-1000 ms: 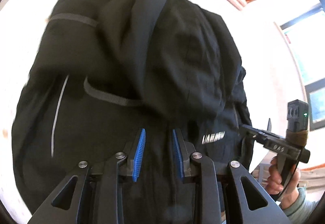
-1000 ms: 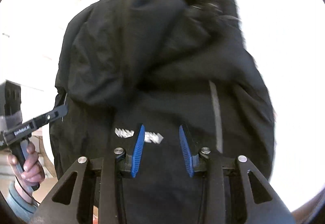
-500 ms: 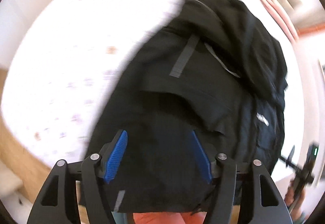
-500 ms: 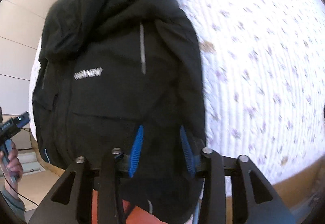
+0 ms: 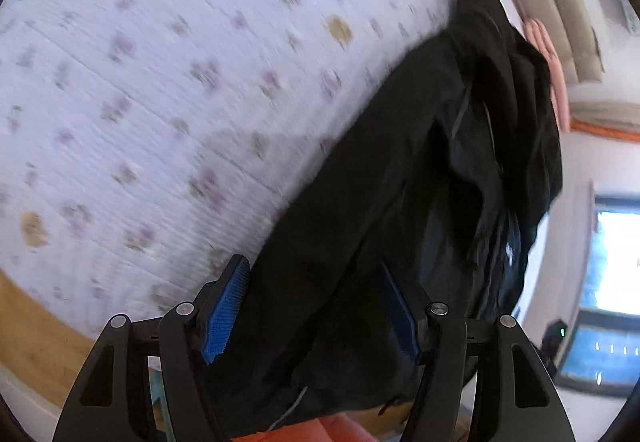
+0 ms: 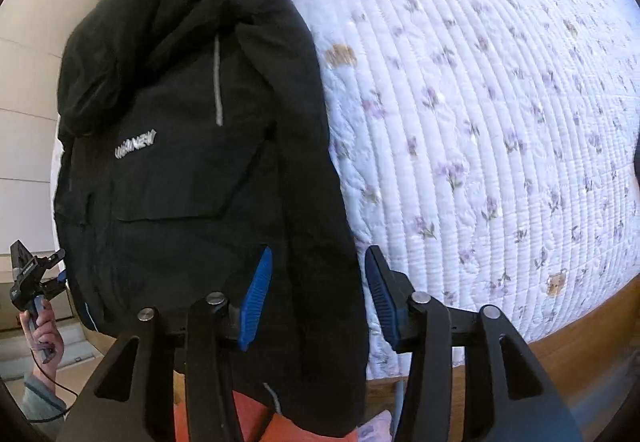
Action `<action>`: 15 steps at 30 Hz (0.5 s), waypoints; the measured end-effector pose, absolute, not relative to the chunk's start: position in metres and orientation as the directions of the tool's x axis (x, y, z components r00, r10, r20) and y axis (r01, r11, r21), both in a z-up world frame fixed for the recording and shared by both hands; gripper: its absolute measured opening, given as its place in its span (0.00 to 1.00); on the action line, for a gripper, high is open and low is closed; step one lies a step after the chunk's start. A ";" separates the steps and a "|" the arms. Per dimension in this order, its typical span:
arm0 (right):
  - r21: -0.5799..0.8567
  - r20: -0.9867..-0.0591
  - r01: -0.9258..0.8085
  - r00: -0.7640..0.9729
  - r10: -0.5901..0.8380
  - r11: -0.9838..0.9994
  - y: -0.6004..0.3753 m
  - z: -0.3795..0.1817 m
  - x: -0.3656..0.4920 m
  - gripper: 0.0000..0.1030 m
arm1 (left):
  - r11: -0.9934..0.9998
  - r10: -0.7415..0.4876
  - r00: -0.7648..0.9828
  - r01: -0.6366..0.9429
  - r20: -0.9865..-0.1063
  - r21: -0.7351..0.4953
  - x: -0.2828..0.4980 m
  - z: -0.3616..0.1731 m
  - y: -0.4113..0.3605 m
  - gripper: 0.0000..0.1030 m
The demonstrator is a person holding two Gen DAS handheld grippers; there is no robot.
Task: Fold large clothes
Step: 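Grasp the folded jacket with both grippers and lift it off the quilt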
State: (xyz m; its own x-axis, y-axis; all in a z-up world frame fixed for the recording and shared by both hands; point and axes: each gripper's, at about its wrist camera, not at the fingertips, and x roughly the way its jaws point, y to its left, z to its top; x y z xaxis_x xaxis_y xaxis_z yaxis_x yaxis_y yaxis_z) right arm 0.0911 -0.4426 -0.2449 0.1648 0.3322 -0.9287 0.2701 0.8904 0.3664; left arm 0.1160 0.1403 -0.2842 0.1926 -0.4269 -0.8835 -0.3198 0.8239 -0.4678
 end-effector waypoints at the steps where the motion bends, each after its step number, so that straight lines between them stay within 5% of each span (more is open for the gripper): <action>1: 0.390 -0.920 0.275 0.156 0.360 0.879 -0.441 -0.250 0.090 0.51 | 0.833 -0.427 0.189 -0.298 -0.884 -0.466 0.115 -0.284 0.137 0.65; 6: 0.457 -0.890 0.250 0.114 0.442 0.854 -0.436 -0.264 0.071 0.54 | 0.864 -0.435 0.135 -0.218 -0.890 -0.455 0.111 -0.286 0.120 0.64; 9: 0.467 -0.884 0.228 0.088 0.460 0.854 -0.433 -0.269 0.061 0.54 | 0.883 -0.421 0.102 -0.182 -0.901 -0.433 0.109 -0.290 0.110 0.47; 15: 0.498 -0.857 0.220 -0.020 0.514 0.839 -0.432 -0.286 0.028 0.54 | 0.860 -0.468 0.060 -0.198 -0.882 -0.470 0.096 -0.297 0.098 0.47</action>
State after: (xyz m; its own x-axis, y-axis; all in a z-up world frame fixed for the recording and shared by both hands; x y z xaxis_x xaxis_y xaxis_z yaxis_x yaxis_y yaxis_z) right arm 0.0278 -0.4322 -0.2858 -0.0195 0.5144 -0.8573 0.2200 0.8387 0.4982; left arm 0.0962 0.0985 -0.2967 0.0600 -0.4676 -0.8819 -0.1976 0.8605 -0.4697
